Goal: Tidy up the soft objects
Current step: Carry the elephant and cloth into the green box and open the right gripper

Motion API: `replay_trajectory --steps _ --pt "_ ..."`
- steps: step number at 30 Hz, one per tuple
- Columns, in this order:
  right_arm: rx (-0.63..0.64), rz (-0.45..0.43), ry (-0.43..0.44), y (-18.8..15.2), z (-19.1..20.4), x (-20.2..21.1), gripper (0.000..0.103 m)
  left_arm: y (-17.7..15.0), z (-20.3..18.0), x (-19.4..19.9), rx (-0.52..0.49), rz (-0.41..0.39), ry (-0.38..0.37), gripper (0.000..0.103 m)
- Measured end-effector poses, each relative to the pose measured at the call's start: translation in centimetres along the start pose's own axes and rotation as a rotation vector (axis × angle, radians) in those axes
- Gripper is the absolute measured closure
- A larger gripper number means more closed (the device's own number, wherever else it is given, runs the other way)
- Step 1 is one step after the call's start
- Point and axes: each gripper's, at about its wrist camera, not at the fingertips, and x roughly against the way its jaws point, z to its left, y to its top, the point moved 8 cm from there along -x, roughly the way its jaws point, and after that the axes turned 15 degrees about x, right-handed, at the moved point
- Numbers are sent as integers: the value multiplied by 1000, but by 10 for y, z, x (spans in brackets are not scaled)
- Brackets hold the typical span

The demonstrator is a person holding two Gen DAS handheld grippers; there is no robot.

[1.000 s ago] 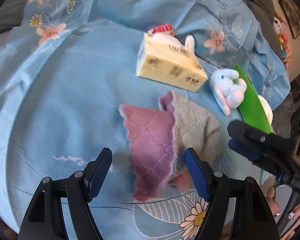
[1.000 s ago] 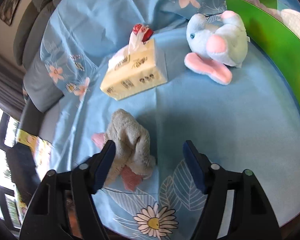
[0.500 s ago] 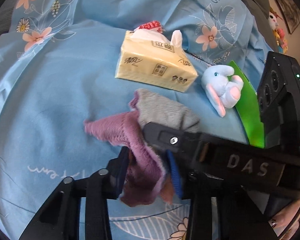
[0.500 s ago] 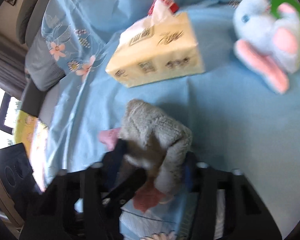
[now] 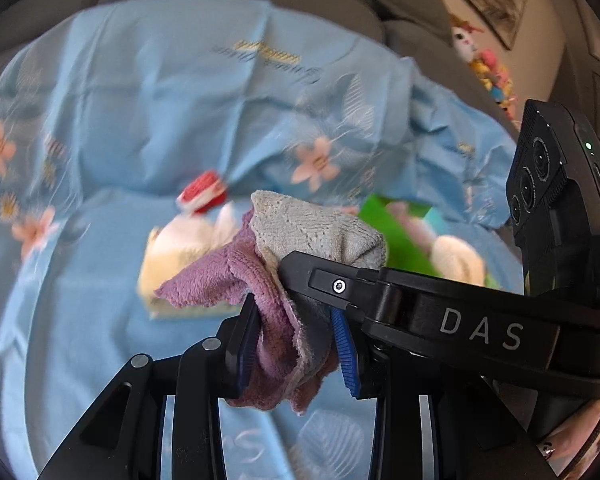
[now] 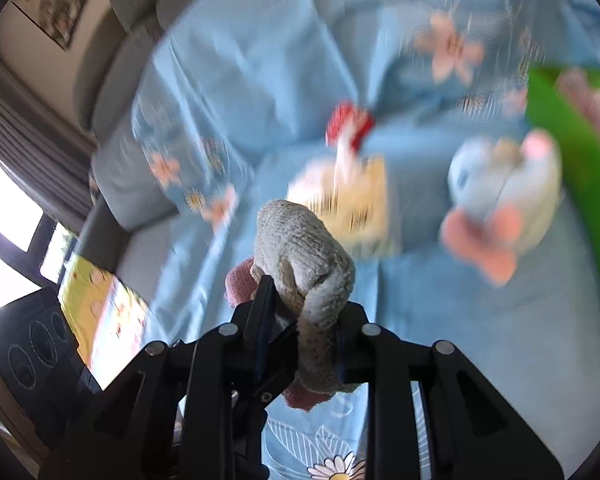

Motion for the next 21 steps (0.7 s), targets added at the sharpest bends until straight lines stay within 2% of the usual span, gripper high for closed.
replay_trajectory --steps 4,10,12,16,21 --pt "-17 -116 -49 30 -28 41 78 21 -47 -11 -78 -7 -63 67" --pt "-93 -240 -124 47 -91 88 78 28 -111 -50 -175 20 -146 67" --pt "-134 -260 -132 47 -109 93 78 25 -127 -65 -189 49 -161 67" --pt "-176 -319 -210 46 -149 108 79 19 -154 -95 -242 70 -197 67" --pt "-233 -336 -284 46 -190 114 79 11 -174 -130 -253 125 -212 67"
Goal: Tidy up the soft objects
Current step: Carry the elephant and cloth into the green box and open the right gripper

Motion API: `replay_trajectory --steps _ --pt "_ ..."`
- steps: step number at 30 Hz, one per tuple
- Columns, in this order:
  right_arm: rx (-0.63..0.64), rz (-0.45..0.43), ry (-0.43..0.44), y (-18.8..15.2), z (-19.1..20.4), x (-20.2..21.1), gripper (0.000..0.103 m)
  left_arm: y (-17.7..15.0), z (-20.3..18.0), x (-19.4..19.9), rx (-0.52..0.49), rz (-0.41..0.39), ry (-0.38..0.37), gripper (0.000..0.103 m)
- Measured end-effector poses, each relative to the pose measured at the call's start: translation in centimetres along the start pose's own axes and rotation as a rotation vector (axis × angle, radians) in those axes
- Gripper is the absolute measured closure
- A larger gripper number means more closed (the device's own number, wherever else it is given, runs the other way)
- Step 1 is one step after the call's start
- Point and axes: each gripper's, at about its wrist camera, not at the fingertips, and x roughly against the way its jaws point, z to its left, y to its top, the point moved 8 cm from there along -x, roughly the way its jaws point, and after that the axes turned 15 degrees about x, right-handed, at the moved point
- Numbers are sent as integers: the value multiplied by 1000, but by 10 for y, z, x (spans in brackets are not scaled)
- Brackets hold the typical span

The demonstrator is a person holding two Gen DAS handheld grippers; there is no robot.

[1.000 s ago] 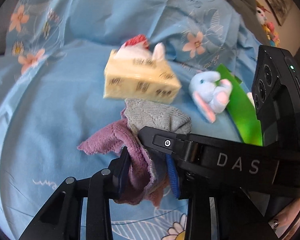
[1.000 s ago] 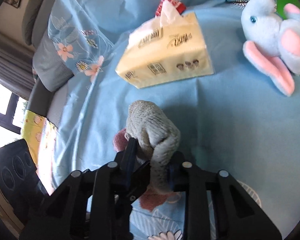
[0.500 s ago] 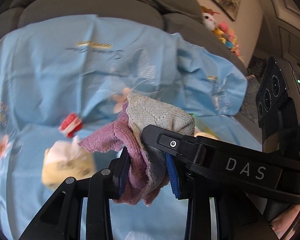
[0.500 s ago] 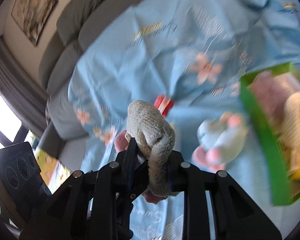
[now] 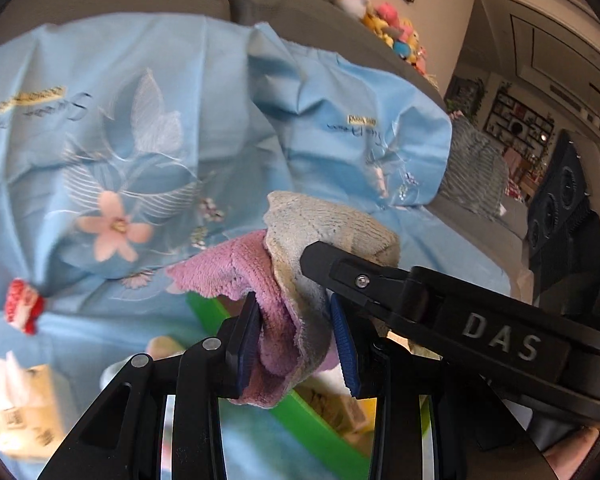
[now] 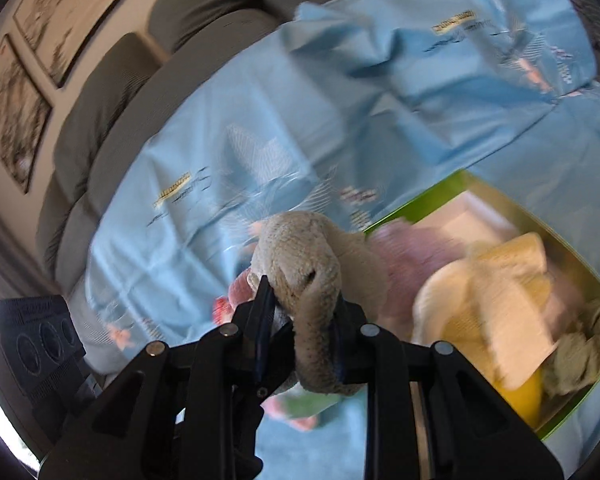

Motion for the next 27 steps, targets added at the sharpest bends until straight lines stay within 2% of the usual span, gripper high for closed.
replay_trajectory --steps 4,8,13,16,22,27 --pt "-40 -8 -25 2 -25 -4 79 -5 -4 -30 14 41 -1 67" --pt "-59 36 -82 -5 -47 -17 79 -14 0 -54 21 79 29 67" --pt "-94 114 -169 -21 -78 -32 79 -26 16 -82 73 150 110 67" --pt "-132 158 -211 -30 -96 -38 80 -27 23 -85 99 155 136 67" --pt "-162 156 -217 -32 -105 -41 82 -24 22 -87 71 153 171 67" --pt "-164 147 -215 -31 -104 -36 77 -23 20 -87 100 165 139 67"
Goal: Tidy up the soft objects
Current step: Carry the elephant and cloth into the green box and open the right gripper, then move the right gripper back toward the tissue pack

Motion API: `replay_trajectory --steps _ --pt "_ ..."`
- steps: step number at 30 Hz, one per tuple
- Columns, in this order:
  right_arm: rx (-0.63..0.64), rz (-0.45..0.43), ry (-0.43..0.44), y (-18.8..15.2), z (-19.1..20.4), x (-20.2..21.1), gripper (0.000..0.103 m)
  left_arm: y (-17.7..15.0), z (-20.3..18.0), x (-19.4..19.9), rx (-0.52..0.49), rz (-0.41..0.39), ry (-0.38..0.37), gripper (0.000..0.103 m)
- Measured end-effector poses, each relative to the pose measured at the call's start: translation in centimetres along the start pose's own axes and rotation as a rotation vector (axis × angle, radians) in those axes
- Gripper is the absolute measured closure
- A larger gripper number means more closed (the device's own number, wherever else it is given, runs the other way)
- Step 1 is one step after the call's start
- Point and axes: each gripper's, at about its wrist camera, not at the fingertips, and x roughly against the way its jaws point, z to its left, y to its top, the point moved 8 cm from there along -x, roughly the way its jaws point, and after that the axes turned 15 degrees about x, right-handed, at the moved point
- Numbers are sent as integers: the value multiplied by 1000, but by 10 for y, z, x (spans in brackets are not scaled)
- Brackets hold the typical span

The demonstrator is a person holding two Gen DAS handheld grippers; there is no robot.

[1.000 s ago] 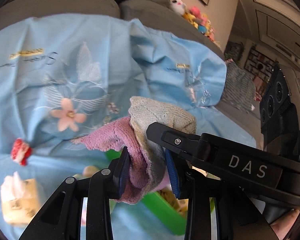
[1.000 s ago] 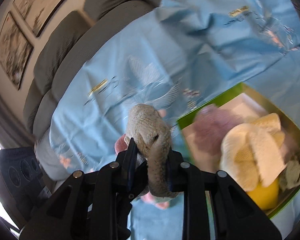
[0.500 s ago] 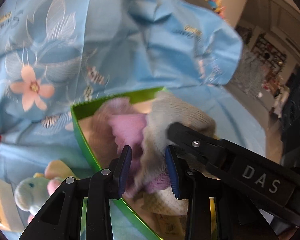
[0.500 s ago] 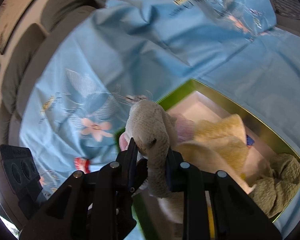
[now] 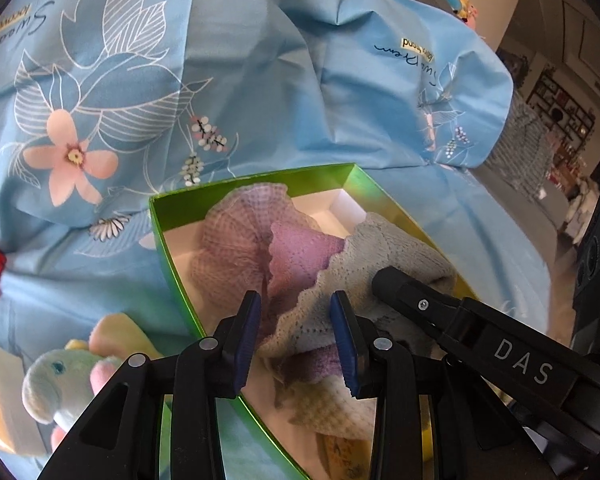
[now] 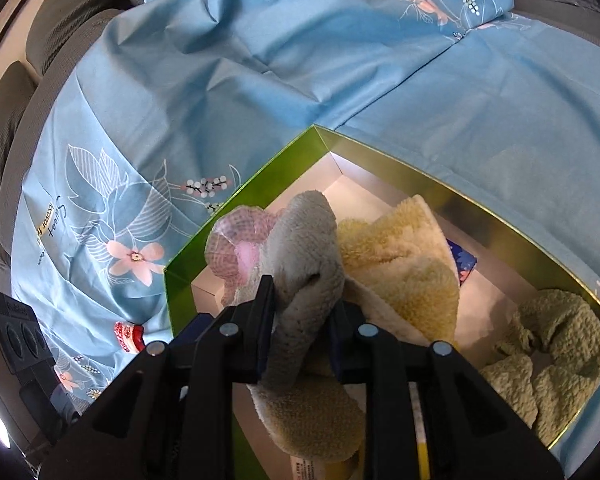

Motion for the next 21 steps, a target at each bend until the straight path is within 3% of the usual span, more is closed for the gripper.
replay_trajectory --steps 1,7,8,11,12,21 --pt "7 -4 -5 0 1 2 76 0 0 3 5 0 -4 67" --pt "26 -42 -24 1 8 18 43 4 -2 34 1 -56 -14 67" --pt "23 -54 -27 2 8 22 36 3 -2 40 1 -60 -13 64" --pt "33 -79 -47 3 10 34 19 -2 -2 60 -4 -85 -10 39" --pt "41 -86 -61 4 11 37 13 -3 -1 66 0 -95 -9 38" --pt "66 -141 -98 -1 19 66 9 -22 23 127 90 -163 -6 30"
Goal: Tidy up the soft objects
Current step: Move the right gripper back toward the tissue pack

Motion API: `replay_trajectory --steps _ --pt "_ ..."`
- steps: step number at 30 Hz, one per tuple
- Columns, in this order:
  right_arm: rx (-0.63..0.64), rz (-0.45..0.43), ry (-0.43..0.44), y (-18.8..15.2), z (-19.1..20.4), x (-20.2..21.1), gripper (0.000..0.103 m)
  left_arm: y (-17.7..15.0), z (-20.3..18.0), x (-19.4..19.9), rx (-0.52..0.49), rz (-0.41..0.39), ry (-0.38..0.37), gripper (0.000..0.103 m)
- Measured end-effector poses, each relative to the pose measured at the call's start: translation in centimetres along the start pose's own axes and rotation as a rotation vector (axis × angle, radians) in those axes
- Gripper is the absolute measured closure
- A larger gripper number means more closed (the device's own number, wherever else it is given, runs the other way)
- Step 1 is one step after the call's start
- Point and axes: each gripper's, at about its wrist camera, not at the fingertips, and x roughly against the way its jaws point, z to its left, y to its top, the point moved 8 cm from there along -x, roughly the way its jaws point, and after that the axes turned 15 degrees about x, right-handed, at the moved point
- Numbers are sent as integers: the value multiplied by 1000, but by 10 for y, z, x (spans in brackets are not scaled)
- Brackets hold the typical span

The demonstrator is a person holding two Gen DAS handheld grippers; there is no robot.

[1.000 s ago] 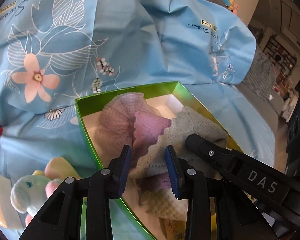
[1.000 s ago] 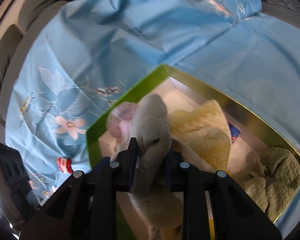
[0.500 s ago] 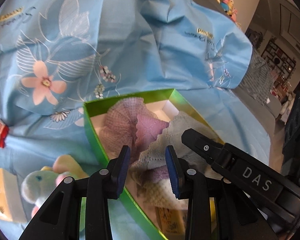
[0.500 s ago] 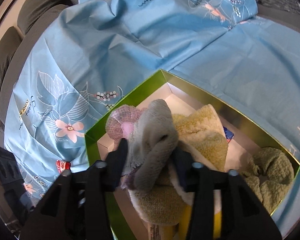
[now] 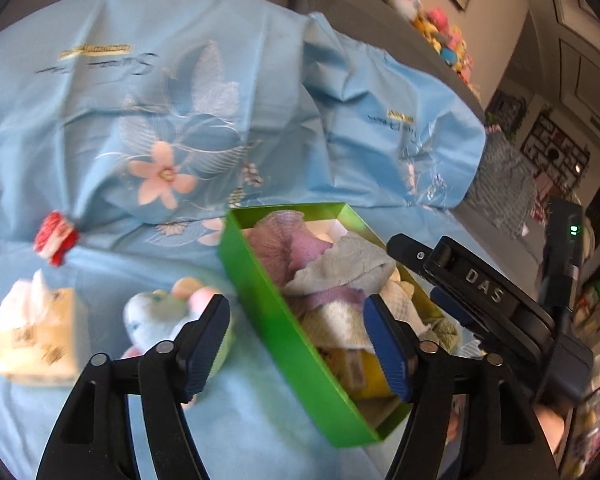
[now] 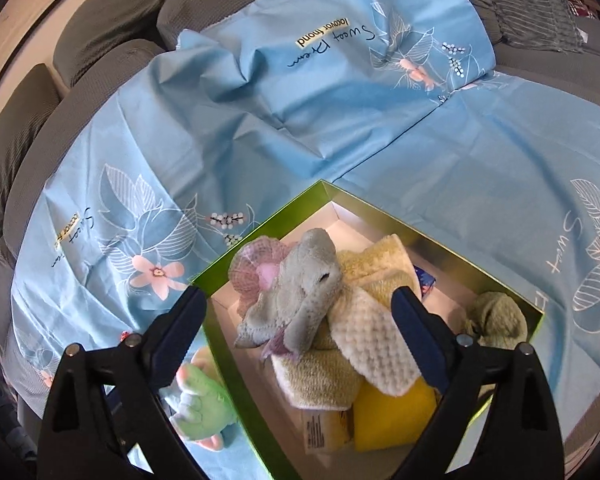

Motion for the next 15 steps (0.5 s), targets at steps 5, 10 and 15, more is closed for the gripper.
replay_trajectory --steps 5,10,15 --pt "56 -1 -32 -9 15 11 1 -15 41 37 85 -52 32 28" --pt "105 -2 -15 -16 35 19 1 -24 92 73 168 -78 72 28" --pt "144 -11 40 -20 63 26 1 -33 154 102 256 -102 100 25"
